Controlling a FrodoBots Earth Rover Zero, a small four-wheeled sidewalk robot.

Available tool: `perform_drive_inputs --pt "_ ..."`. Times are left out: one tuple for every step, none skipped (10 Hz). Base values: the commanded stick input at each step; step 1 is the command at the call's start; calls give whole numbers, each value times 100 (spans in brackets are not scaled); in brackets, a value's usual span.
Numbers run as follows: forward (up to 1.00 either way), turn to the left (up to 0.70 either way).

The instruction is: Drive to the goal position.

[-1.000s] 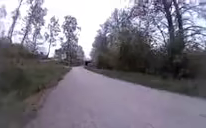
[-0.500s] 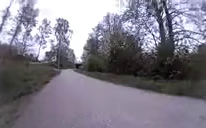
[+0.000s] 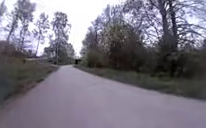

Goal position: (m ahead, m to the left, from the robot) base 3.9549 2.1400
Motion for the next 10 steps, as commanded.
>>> perform_drive_inputs --pt "100 40" --pt "100 40" --pt "100 40" --pt "100 40" --pt "94 44" --pt "78 53" --pt "62 63" --pt "47 72" --pt "31 81" --pt "16 91"
